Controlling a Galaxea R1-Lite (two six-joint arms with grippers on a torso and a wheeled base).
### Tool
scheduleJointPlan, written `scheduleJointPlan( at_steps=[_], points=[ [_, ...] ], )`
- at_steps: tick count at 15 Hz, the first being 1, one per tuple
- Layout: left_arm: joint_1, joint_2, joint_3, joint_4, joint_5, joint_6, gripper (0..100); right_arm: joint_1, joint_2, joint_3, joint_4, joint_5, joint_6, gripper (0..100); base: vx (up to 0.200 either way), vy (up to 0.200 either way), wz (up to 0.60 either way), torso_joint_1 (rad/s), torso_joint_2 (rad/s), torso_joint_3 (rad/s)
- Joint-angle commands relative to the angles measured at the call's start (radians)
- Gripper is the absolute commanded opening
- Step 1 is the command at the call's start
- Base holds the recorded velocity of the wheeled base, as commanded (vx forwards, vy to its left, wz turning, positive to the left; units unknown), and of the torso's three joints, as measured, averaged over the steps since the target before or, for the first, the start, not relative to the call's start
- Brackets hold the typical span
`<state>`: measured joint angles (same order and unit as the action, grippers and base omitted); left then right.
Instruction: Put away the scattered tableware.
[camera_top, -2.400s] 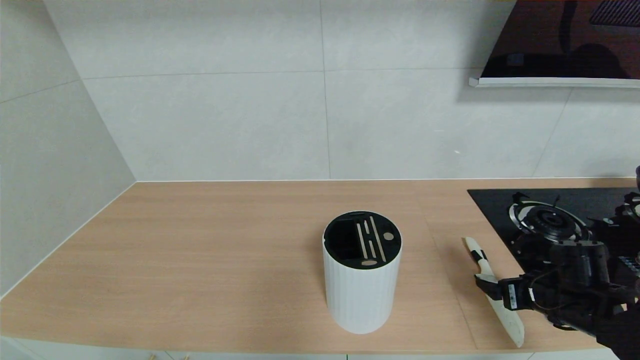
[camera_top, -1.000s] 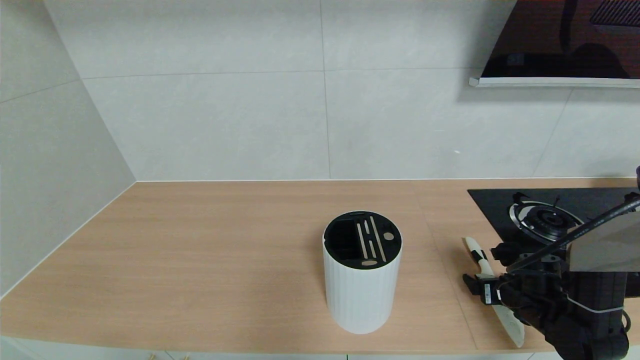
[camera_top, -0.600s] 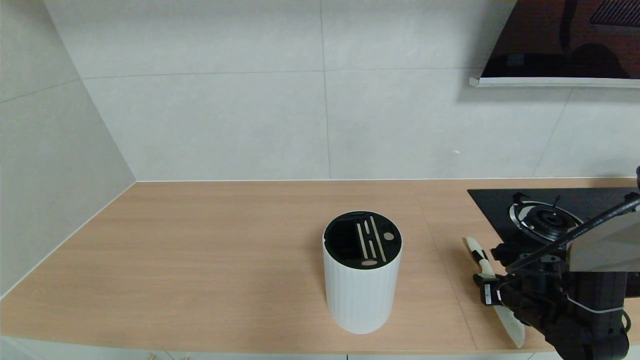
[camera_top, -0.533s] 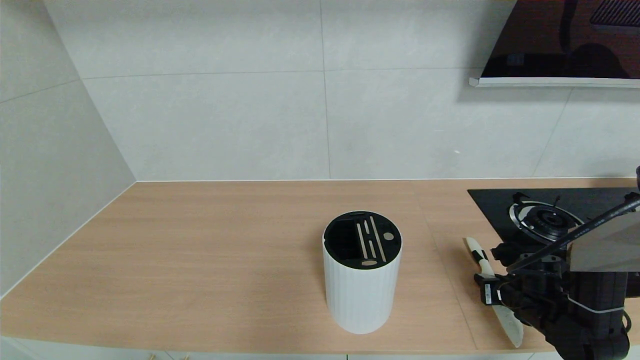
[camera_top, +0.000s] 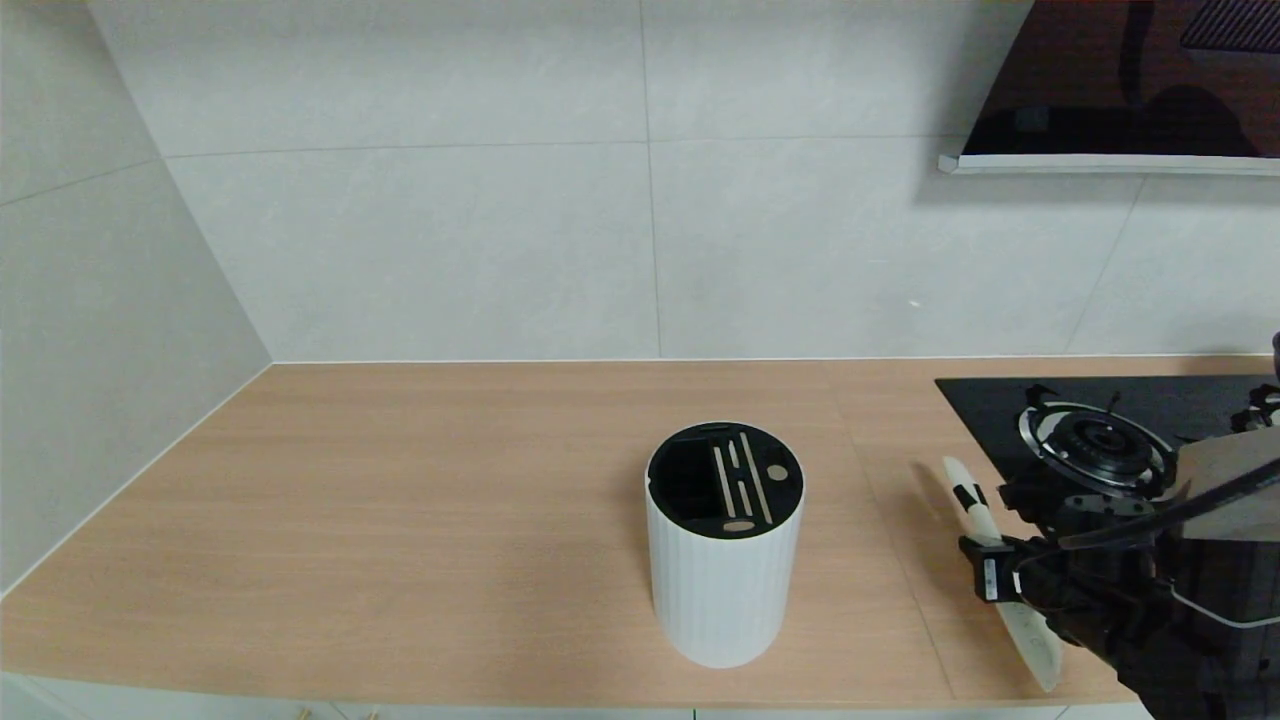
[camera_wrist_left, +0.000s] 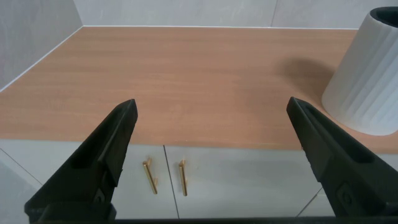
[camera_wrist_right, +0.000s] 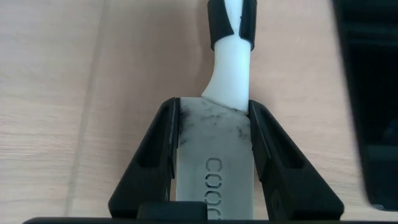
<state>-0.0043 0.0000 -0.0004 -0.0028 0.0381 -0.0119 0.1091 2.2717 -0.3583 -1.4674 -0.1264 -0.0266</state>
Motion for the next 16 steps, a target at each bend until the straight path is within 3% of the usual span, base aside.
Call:
scheduleJointPlan(
  at_steps=[1,5,8,10,12,14,16],
  points=[
    [0.000,0.002,0.000,-0.002,0.000,0.000,100,0.000,-0.130,0.038,0.001,0.002,-0.018,0,0.000,0.000,0.00,0.000,0.00,0.000],
    [0.000,0.000,0.000,-0.014,0.019,-0.006,100,0.030,-0.242,0.076,0.001,0.002,-0.021,0,0.000,0.000,0.00,0.000,0.00,0.000],
    [0.000,0.002,-0.009,-0.181,0.017,-0.043,100,0.041,-0.331,0.075,0.010,-0.004,-0.021,0,0.000,0.000,0.00,0.000,0.00,0.000],
    [-0.010,0.091,-0.128,-0.080,-0.107,-0.017,100,0.052,-0.422,-0.001,0.124,-0.018,-0.030,0,0.000,0.000,0.00,0.000,0.00,0.000],
    [-0.019,0.227,-0.260,-0.006,-0.234,-0.016,100,0.053,-0.523,-0.125,0.334,-0.041,-0.035,0,0.000,0.000,0.00,0.000,0.00,0.000],
    [-0.023,0.426,-0.374,0.017,-0.366,-0.002,100,0.092,-0.589,-0.266,0.546,-0.038,-0.033,0,0.000,0.000,0.00,0.000,0.00,0.000],
    [-0.028,0.650,-0.463,0.012,-0.446,0.044,100,0.155,-0.609,-0.372,0.659,-0.038,-0.027,0,0.000,0.000,0.00,0.000,0.00,0.000]
  ],
)
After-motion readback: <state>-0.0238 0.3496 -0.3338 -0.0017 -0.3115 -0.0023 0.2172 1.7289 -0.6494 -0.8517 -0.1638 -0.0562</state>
